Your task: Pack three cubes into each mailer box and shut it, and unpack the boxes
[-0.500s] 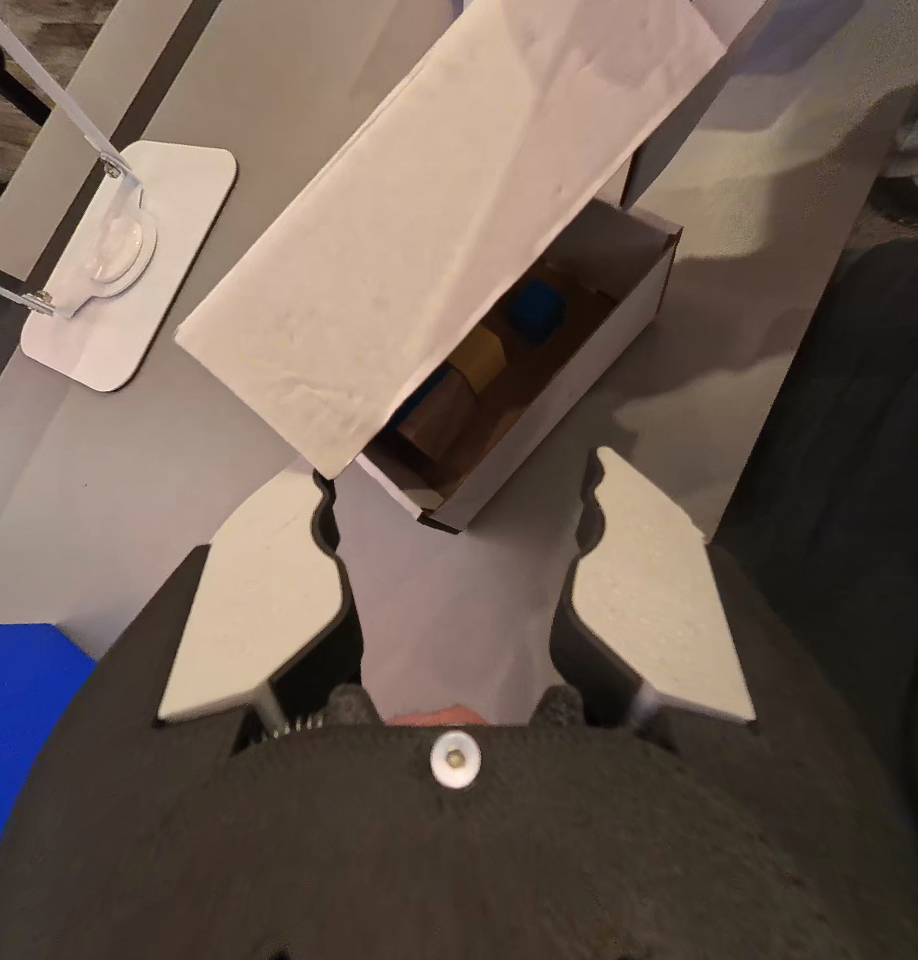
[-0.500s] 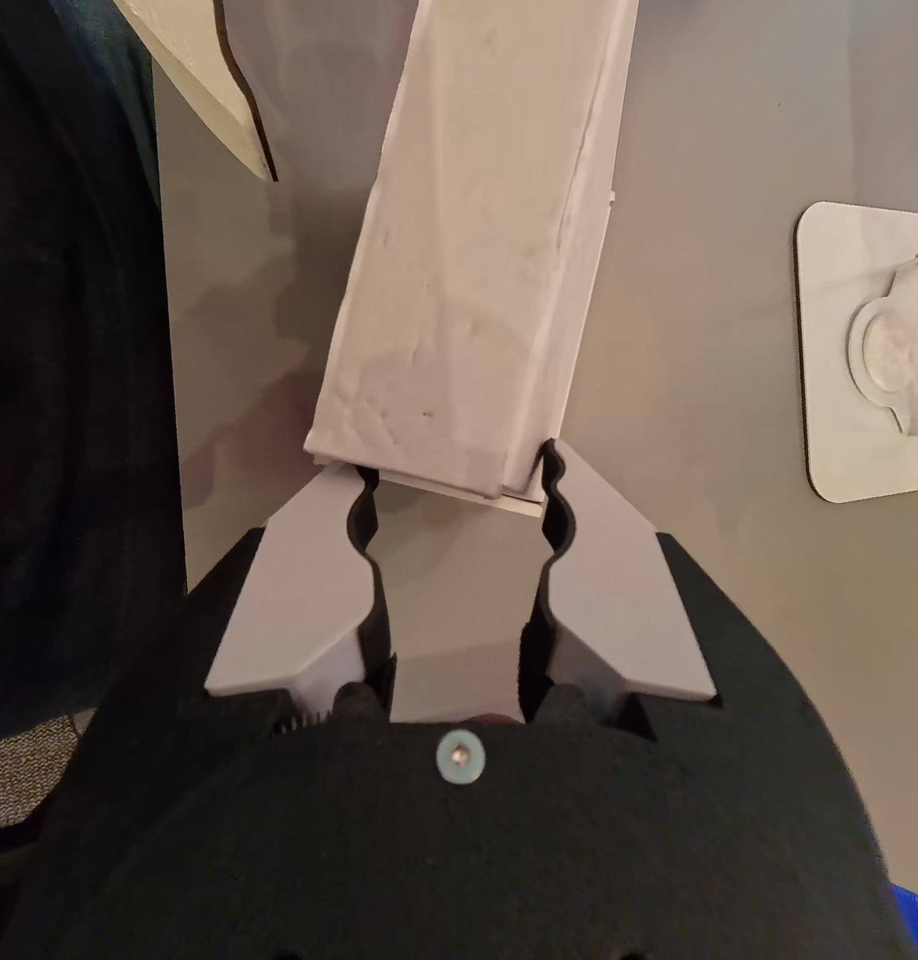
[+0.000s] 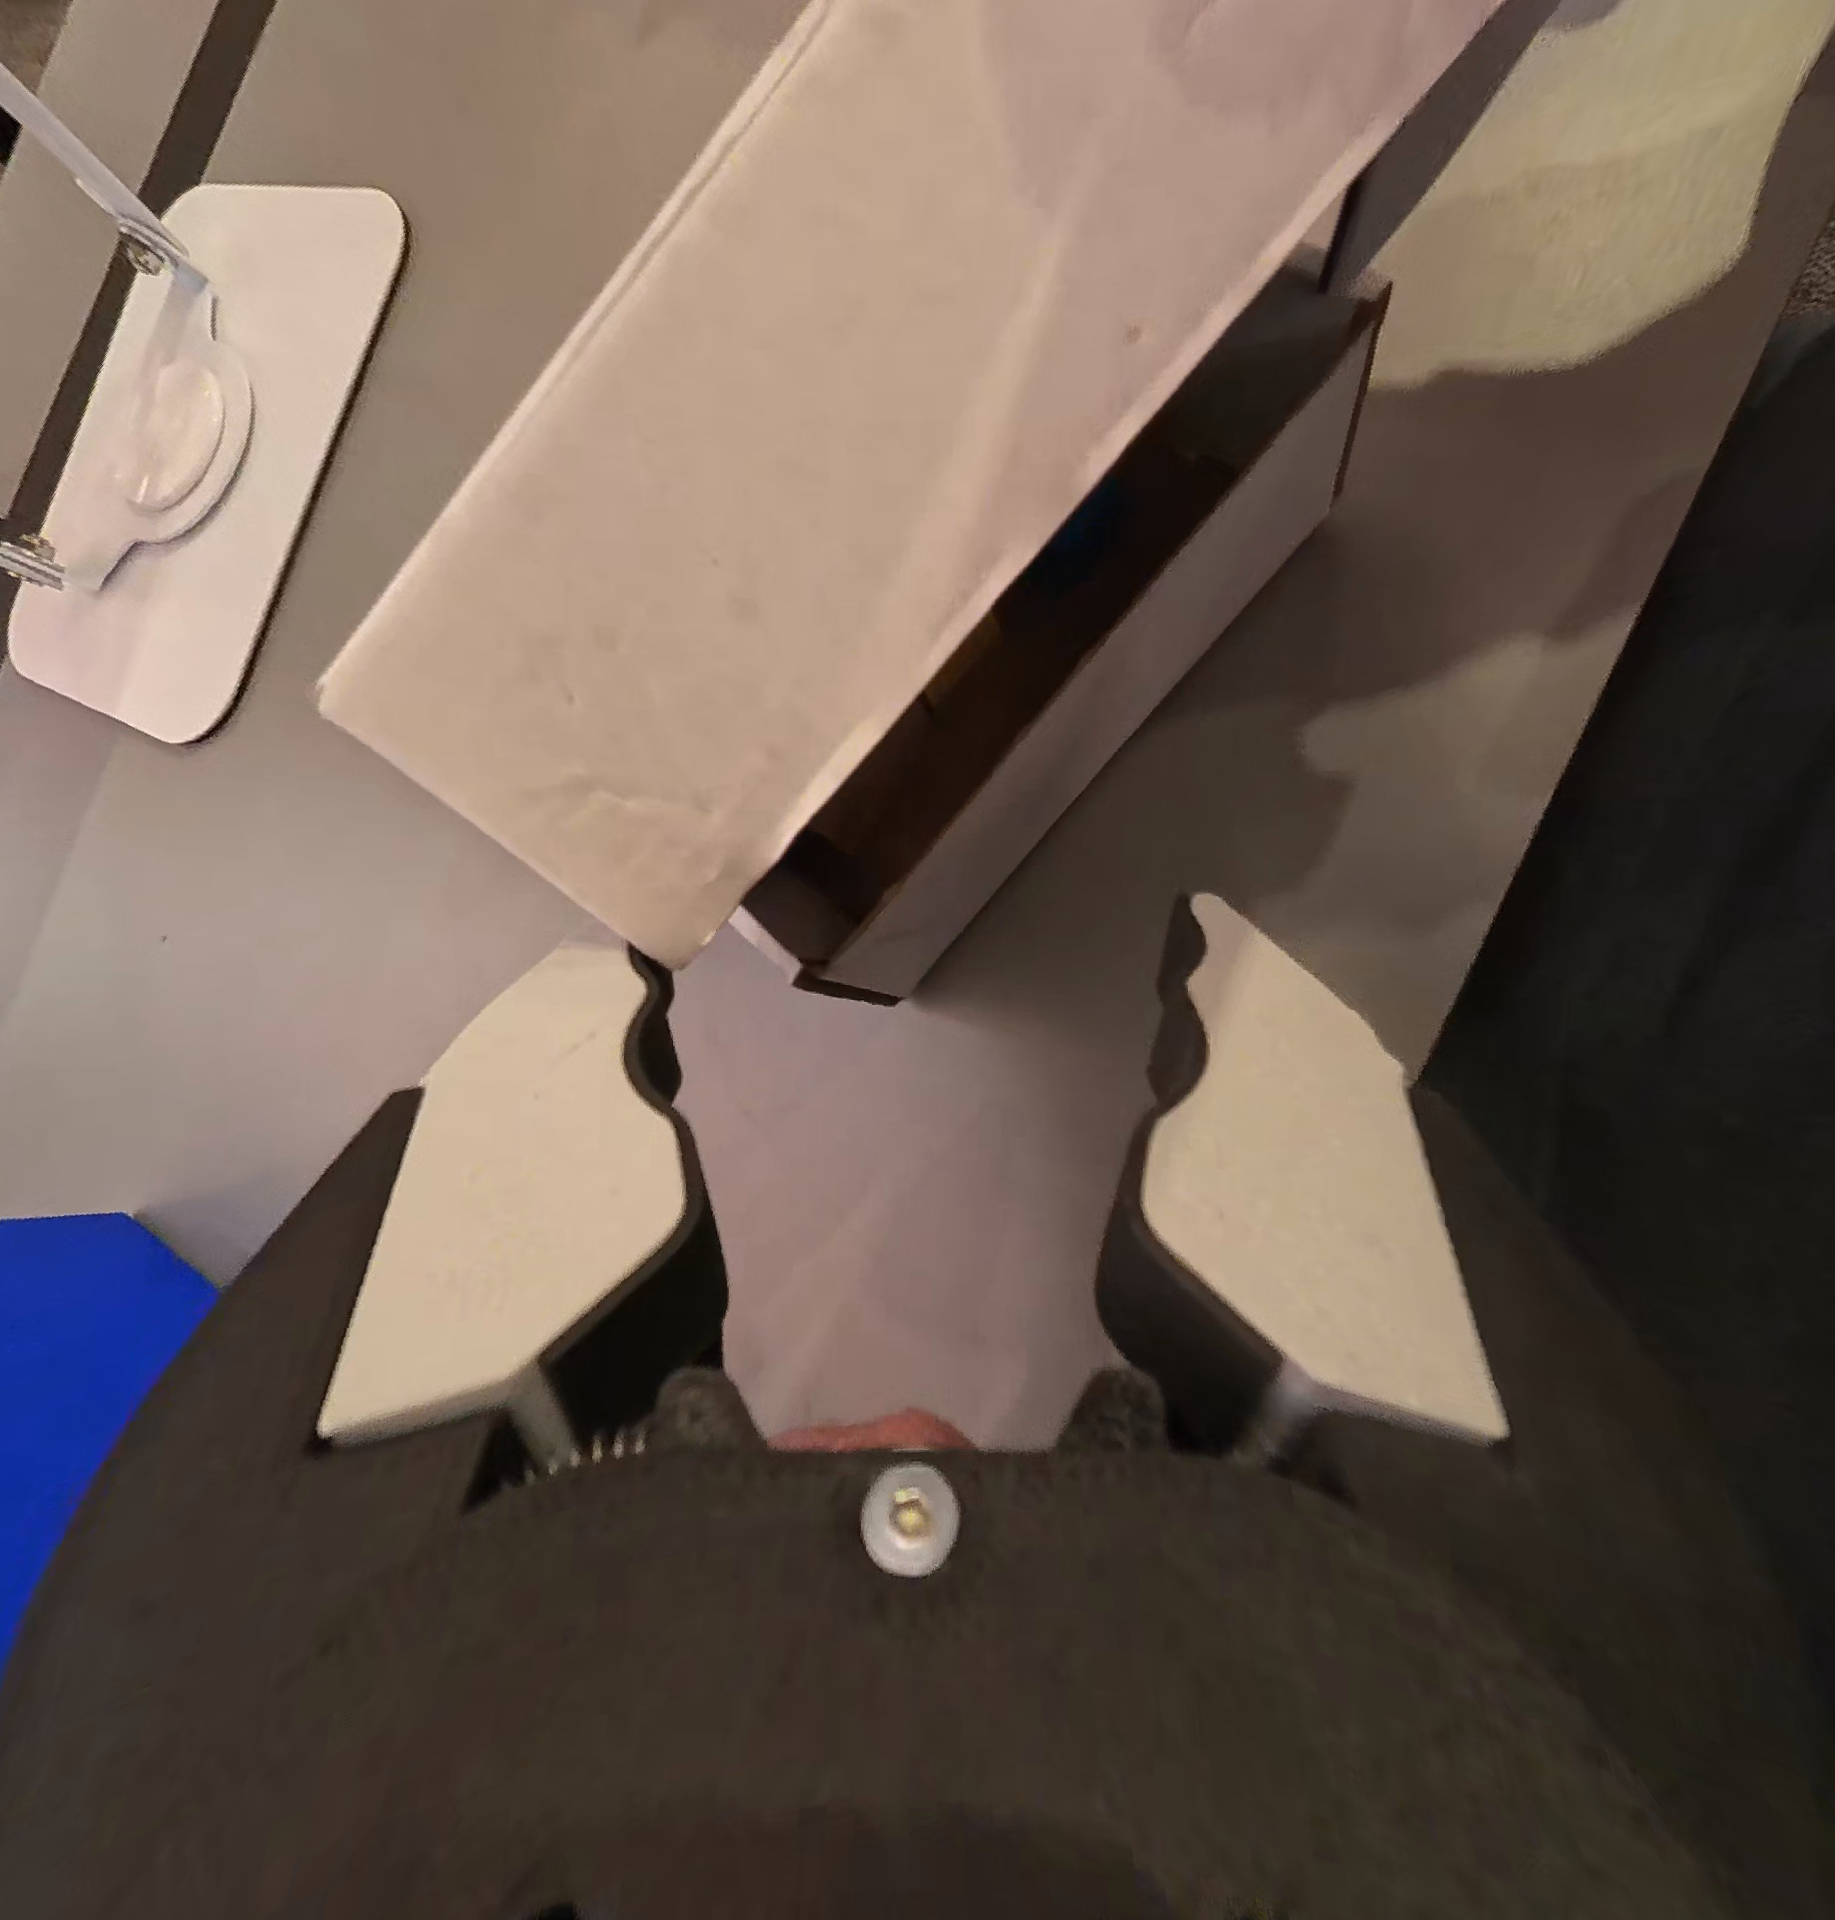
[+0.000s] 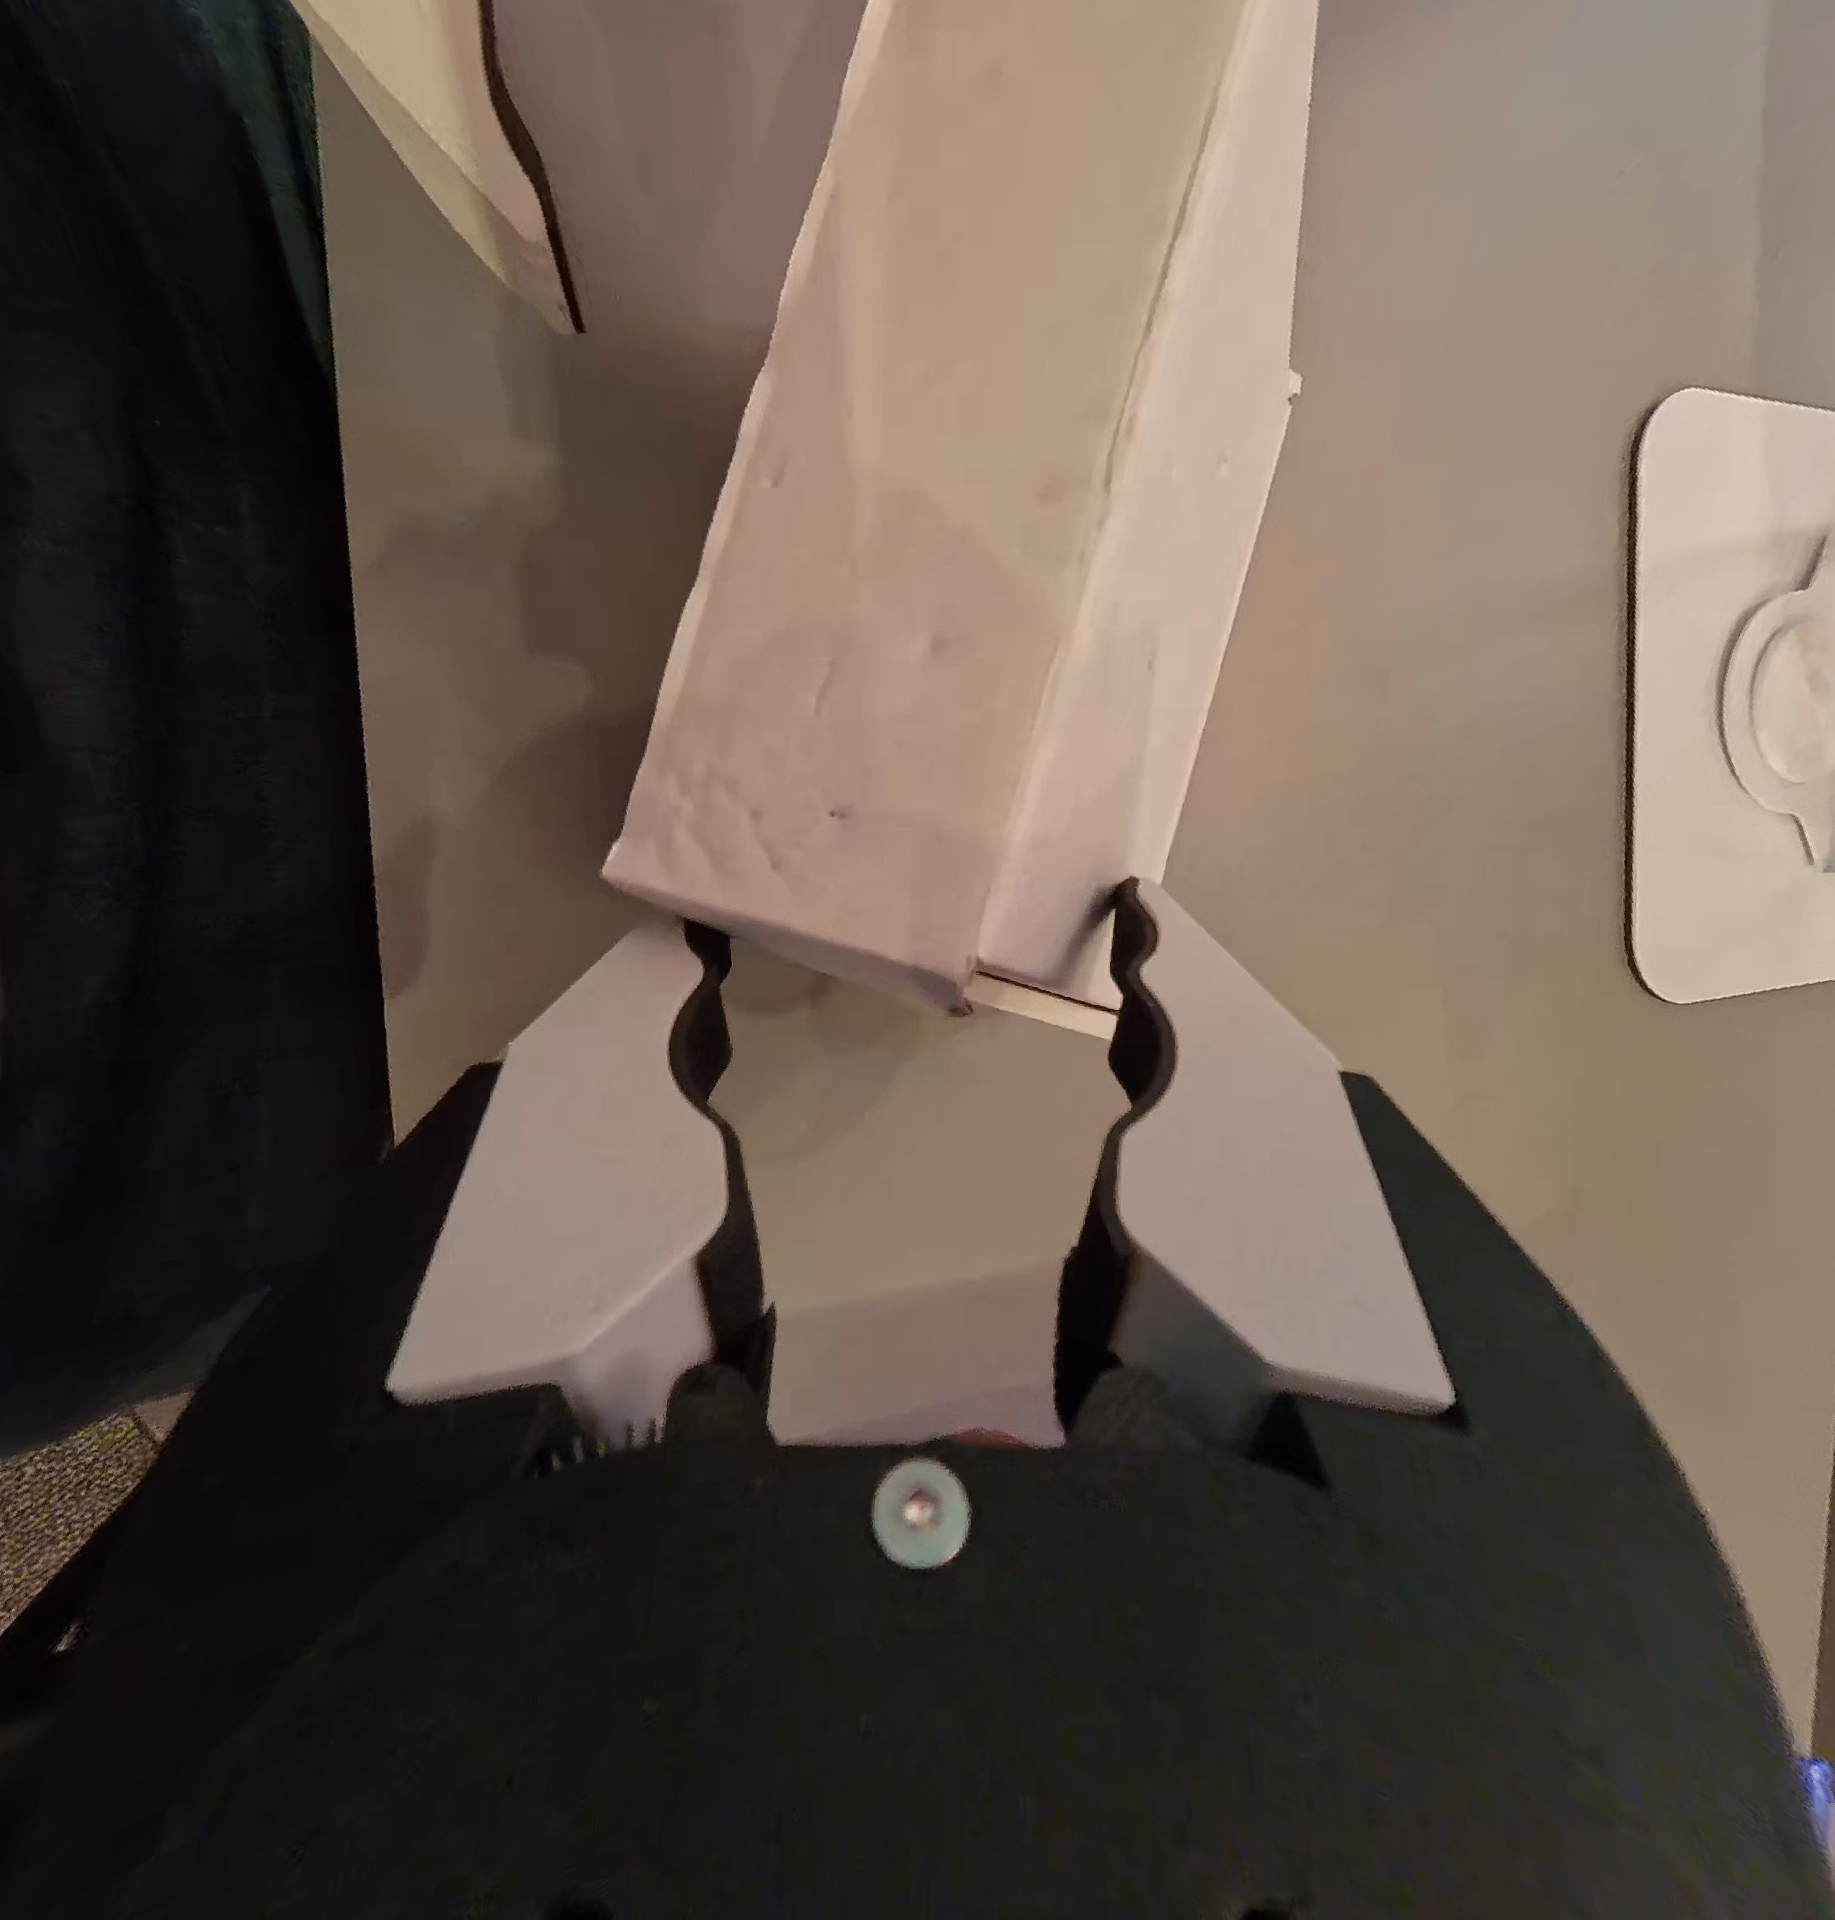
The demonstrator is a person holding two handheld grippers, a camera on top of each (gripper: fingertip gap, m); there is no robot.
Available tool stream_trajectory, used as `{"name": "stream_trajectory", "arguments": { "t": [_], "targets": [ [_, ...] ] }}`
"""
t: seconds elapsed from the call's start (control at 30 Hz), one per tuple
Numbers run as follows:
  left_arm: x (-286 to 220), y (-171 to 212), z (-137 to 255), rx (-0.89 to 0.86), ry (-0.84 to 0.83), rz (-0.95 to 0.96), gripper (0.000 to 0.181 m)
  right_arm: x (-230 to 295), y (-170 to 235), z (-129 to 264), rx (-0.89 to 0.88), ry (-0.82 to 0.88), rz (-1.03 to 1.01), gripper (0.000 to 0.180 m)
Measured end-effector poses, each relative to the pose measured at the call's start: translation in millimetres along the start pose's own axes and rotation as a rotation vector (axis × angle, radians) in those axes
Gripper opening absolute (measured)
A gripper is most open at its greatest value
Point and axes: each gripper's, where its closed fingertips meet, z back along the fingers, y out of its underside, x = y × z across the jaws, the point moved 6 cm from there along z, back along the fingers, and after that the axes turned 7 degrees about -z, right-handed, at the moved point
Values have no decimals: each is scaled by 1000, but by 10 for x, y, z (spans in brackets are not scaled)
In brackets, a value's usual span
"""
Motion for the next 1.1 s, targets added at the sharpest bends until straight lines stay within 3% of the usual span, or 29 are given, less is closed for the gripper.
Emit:
{"name": "stream_trajectory", "arguments": {
  "t": [0.23, 0.47, 0.6, 0.8, 0.87, 0.97, 1.1],
  "targets": [
    [-140, 140, 90, 38, 92, 16, 89, 93, -3, -12, 41, 2, 47, 81],
    [127, 102, 408, -32, -68, 54, 91, 99, 23, 48, 27, -16, 9, 90],
    [165, -191, 455, -76, -154, -106, 90, 122, 27, 128, 24, -7, -10, 95],
    [66, -187, 140, 106, -222, -403, 89, 259, -145, 211, -12, 43, -19, 83],
    [53, -183, 121, 137, -259, -443, 73, 324, -165, 150, 18, 51, -11, 74],
    [-96, -195, 78, 133, -210, -471, 59, 412, -140, 28, 84, 64, 24, 79],
    [-276, -132, -76, 193, -129, -487, 59, 466, -41, -106, 153, 17, 19, 83]
  ]
}}
